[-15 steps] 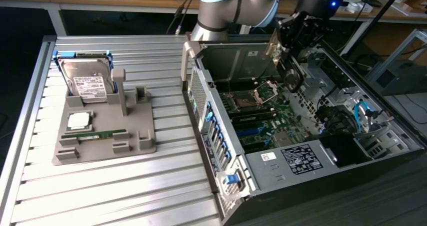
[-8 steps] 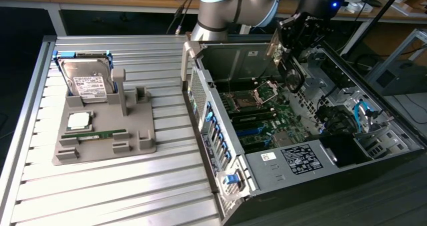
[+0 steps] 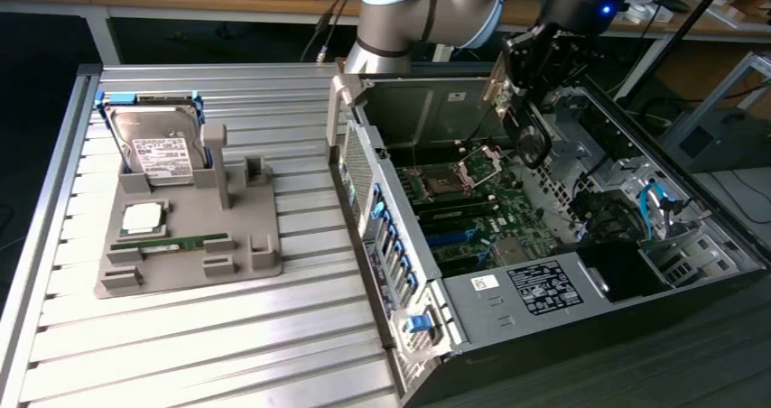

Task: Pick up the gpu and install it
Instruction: 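Pick up the gpu and move the gpu toward the slot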

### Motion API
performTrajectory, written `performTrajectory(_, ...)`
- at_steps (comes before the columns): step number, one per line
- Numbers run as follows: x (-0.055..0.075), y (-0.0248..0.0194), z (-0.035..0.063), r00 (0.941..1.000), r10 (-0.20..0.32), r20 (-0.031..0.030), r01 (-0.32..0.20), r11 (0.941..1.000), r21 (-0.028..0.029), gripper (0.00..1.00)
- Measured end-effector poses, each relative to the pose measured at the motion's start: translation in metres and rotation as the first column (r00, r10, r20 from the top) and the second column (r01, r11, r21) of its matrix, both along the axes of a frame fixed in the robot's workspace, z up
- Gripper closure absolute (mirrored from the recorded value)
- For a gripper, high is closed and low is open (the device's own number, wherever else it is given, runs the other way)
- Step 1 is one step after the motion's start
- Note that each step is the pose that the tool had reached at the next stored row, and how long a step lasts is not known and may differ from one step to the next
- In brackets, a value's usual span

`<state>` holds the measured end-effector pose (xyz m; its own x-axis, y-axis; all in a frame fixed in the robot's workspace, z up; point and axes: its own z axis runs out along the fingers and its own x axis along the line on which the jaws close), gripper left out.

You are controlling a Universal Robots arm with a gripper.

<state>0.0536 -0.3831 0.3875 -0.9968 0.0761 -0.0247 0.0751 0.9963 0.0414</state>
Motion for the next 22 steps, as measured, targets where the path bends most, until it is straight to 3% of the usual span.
performTrajectory(22, 0.013, 0.0000, -0.0045, 1.0000, 0.000, 0.0000, 0.000, 1.0000, 0.0000, 0.73)
